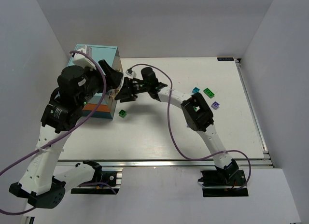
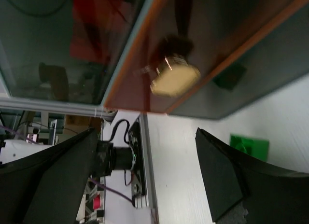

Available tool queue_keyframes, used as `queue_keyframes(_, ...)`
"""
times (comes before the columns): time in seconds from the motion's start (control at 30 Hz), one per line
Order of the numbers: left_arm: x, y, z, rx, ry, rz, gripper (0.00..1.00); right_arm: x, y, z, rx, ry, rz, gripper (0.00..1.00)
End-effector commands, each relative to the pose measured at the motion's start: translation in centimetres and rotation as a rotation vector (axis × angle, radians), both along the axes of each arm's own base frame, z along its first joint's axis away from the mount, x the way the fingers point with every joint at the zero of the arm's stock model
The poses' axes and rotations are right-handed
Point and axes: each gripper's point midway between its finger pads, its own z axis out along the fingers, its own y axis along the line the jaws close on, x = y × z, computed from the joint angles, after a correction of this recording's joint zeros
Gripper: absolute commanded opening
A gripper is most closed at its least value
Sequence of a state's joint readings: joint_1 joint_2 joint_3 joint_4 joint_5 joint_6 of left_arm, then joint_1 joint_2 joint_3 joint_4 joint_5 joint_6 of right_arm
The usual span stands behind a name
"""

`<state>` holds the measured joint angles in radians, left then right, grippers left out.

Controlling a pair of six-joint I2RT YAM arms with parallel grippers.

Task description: Sort the legos into containers by color

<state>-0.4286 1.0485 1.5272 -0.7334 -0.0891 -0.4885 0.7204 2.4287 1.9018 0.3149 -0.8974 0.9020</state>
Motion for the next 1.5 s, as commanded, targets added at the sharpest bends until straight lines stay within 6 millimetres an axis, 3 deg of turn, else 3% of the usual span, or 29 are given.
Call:
queue_keyframes(0.0, -0.8, 0.2, -1.1, -0.011, 0.051, 0.003, 0.79, 1.1, 2.5, 4.0, 0.063, -0.005, -0.041, 0.88)
queue_keyframes(0.13, -1.8, 0.8, -0.9, -0.01, 0.049, 0.009, 0.79, 0.2, 4.2, 2.9, 0.045, 0.021, -0.052, 0.81)
queue_keyframes(0.27, -1.8, 0.7, -1.4, 0.007, 0.069, 0.003, 0.8, 0.5, 4.4, 1.3, 0.025, 0.038, -0.073, 0.78)
queue_keyframes(0.7, -1.5, 0.6, -2.4, 0.041, 0.098, -0.017, 0.81, 1.7, 5.9, 0.0, 0.028, -0.008, -0.113, 0.71)
queue_keyframes(0.9, -2.0, 0.7, -3.0, 0.041, 0.119, -0.019, 0.81, 2.7, 6.3, 0.8, 0.076, -0.062, -0.139, 0.64)
queue_keyframes(1.23, -2.1, 0.4, -3.7, 0.031, 0.13, -0.033, 0.81, 3.1, 5.5, 1.7, 0.119, -0.114, -0.137, 0.37)
queue_keyframes(1.33, -2.3, 0.3, -4.0, 0.022, 0.134, -0.035, 0.81, 3.4, 4.5, 1.7, 0.123, -0.12, -0.139, 0.29)
queue_keyframes(1.4, -2.4, 0.3, -4.4, 0.019, 0.138, -0.033, 0.81, 3.1, 3.8, 0.6, 0.105, -0.103, -0.134, 0.27)
queue_keyframes(1.47, -2.6, 0.4, -4.4, 0.005, 0.133, -0.031, 0.81, 3.5, 2.6, 1.4, 0.126, -0.115, -0.147, 0.24)
